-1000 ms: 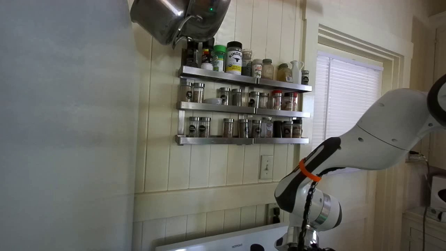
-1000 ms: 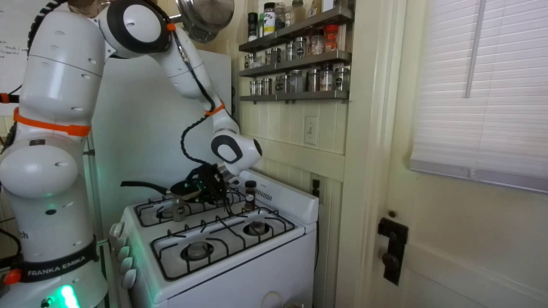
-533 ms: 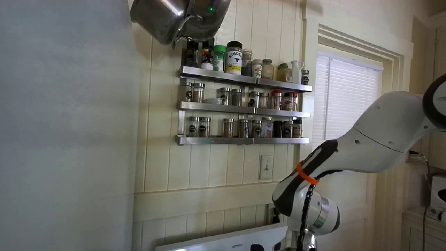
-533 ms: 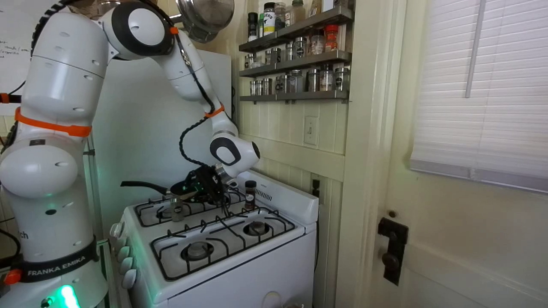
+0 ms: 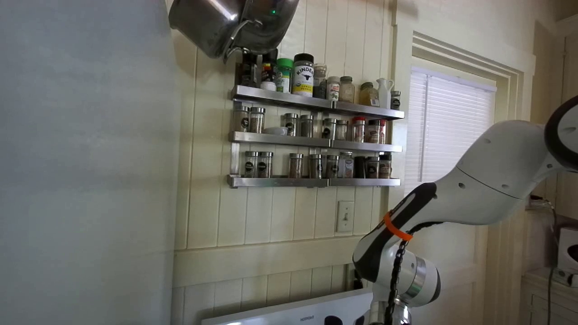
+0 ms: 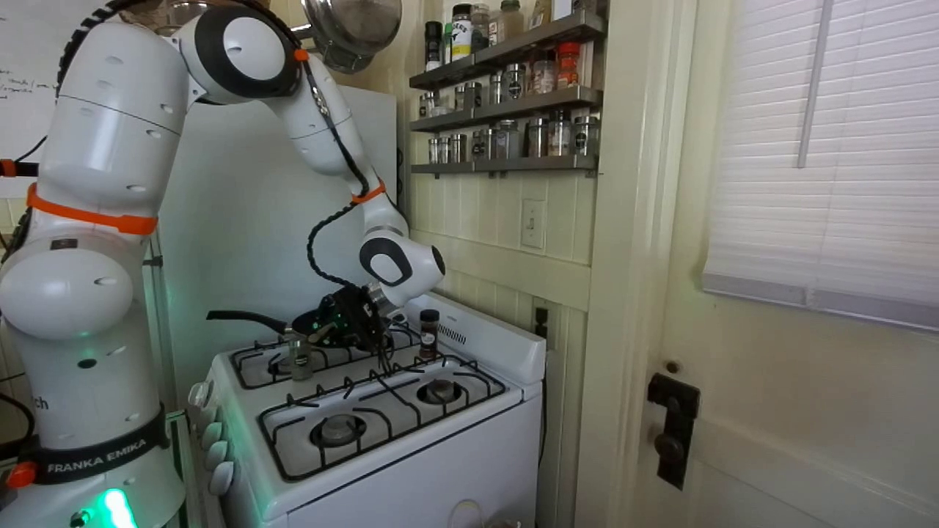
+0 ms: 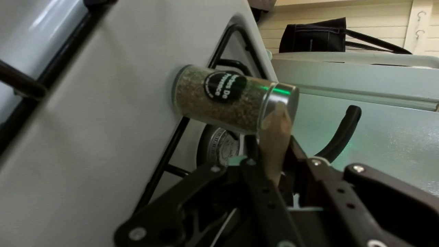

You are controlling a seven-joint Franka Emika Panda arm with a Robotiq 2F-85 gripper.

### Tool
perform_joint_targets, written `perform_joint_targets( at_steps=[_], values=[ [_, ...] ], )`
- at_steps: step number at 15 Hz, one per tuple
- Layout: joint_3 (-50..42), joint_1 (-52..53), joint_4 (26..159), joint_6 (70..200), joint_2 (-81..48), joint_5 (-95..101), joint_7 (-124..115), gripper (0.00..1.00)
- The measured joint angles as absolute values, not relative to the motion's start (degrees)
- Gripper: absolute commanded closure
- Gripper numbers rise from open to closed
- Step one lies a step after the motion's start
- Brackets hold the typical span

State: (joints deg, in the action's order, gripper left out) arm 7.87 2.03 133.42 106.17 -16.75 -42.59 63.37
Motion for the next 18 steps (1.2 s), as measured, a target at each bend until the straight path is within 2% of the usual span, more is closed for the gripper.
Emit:
perform_joint_targets(
  at_steps=[11,18],
  values=[
    [6.88,1.65,133.37,104.4,-12.19,-42.21,60.79,0.95],
    [6.53,2.04,130.46,85.06,-3.16,-34.8,40.17,0.95]
  ],
)
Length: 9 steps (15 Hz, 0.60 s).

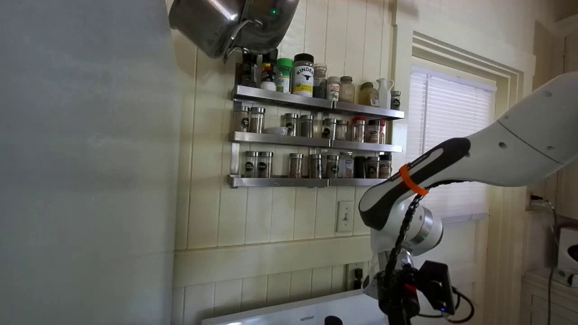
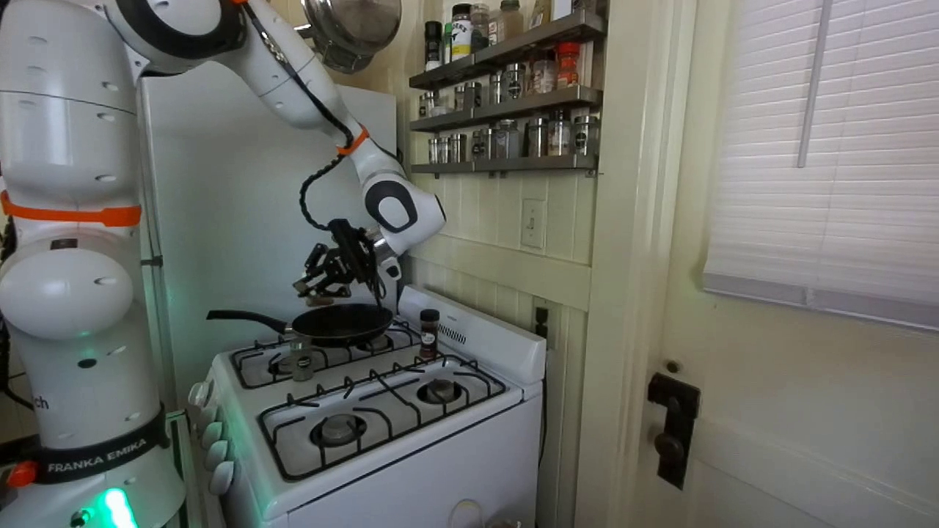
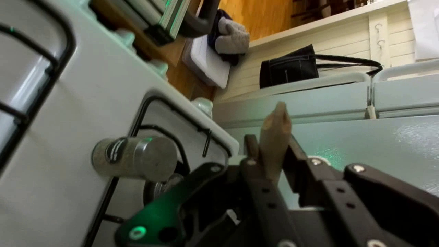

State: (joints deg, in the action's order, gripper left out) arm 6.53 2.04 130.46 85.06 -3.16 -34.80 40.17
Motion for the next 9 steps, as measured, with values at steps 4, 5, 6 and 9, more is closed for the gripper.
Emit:
perform_joint_targets(
  at_steps=[4,5,6,9],
  values=[
    [4.75,1.99,128.32,73.38,1.53,-31.48,29.69,0.95],
    [4.34,1.99,127.82,71.75,2.06,-30.54,27.83,0.95],
    [4.0,1.98,127.42,70.77,2.24,-29.64,26.51,0.95],
    [3.35,1.96,127.1,70.77,1.78,-25.71,23.8,0.95]
  ],
)
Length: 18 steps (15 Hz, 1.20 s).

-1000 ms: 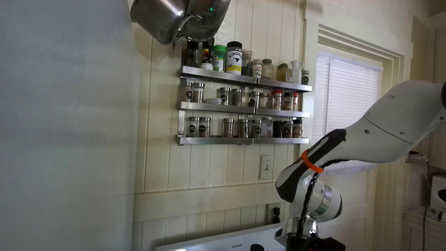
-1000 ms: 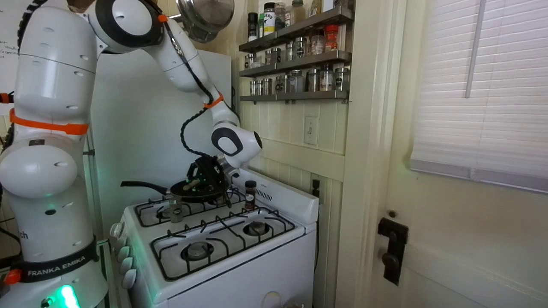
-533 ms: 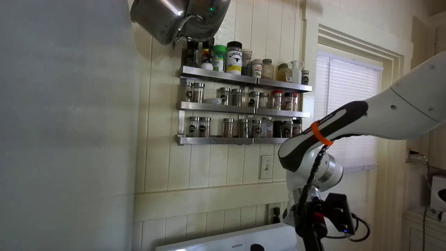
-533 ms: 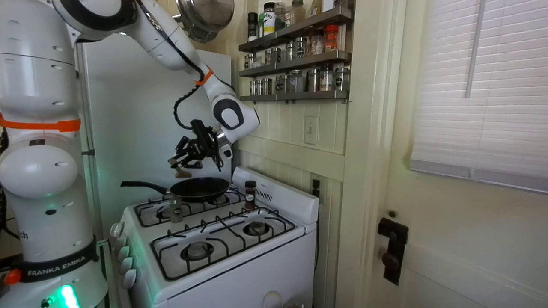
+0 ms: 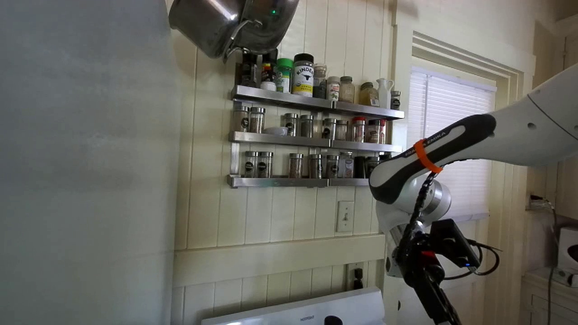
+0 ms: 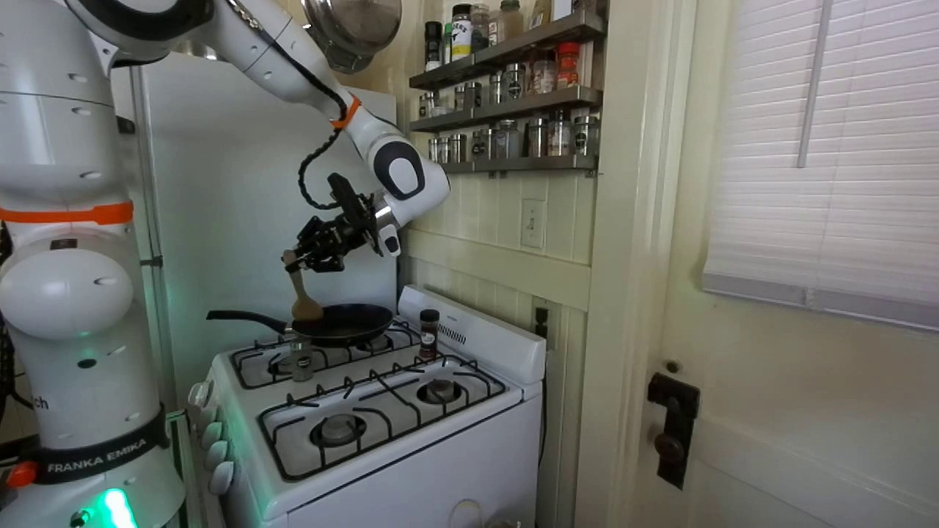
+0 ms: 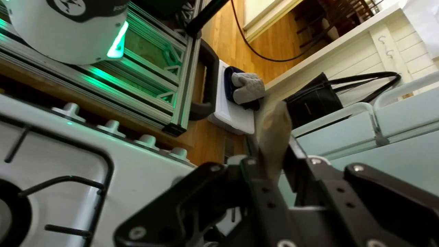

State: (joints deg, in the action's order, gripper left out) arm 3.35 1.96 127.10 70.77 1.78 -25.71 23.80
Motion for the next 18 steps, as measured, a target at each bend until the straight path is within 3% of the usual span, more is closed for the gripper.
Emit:
perform_joint_targets(
  at_steps=[3,4,8,9,18],
  values=[
    [3.17,1.98,127.1,74.47,0.61,-21.13,22.69,0.95],
    [3.14,1.97,127.16,76.92,0.19,-20.08,22.5,0.78],
    [2.98,1.97,127.48,82.5,-0.61,-19.69,22.48,0.78],
    [2.98,1.97,127.48,82.52,-0.61,-19.69,22.48,0.95],
    [3.42,2.3,126.01,85.33,-3.87,-19.7,23.38,0.95]
  ],
)
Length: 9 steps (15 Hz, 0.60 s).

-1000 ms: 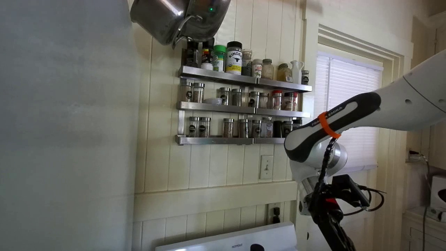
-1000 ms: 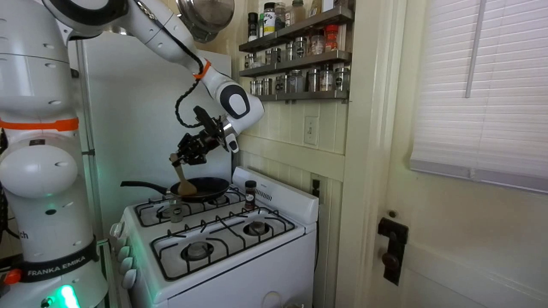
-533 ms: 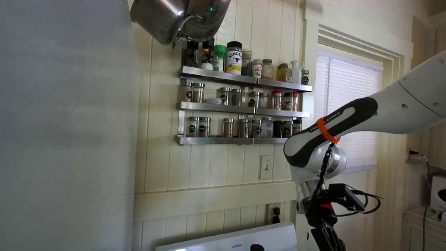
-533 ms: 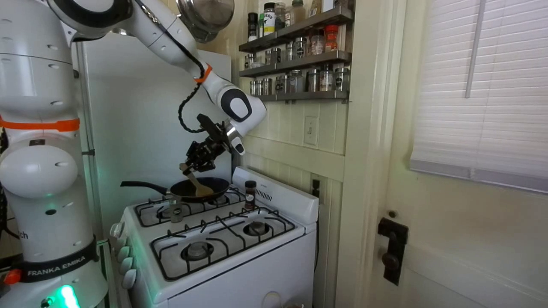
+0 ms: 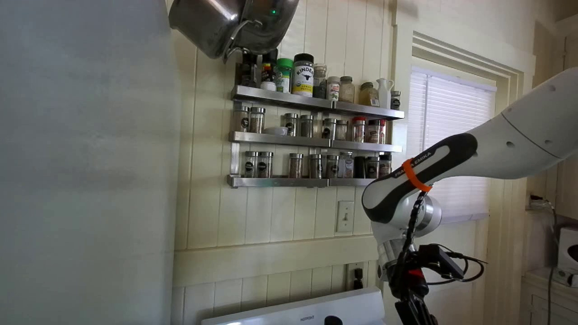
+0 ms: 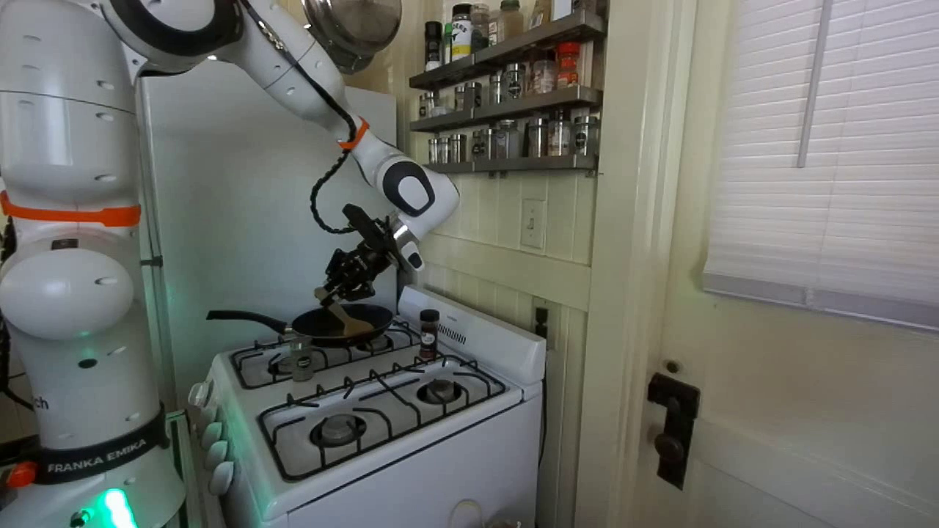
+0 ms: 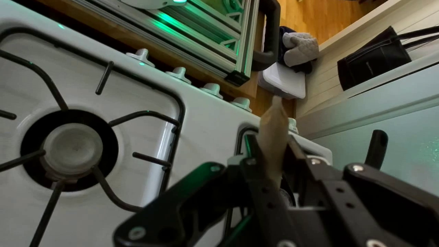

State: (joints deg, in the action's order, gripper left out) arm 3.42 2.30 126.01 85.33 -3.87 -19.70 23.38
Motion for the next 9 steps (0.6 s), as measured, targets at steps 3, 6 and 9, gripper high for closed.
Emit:
perform_joint_targets(
  at_steps=[3,6,9],
  values=[
    [3.56,2.33,125.11,87.8,-6.05,-19.7,24.19,0.95],
    [3.77,2.33,124.53,90.04,-7.82,-19.75,26.44,0.95],
    [4.08,2.3,124.34,92.15,-9.18,-20.13,29.87,0.95]
  ],
)
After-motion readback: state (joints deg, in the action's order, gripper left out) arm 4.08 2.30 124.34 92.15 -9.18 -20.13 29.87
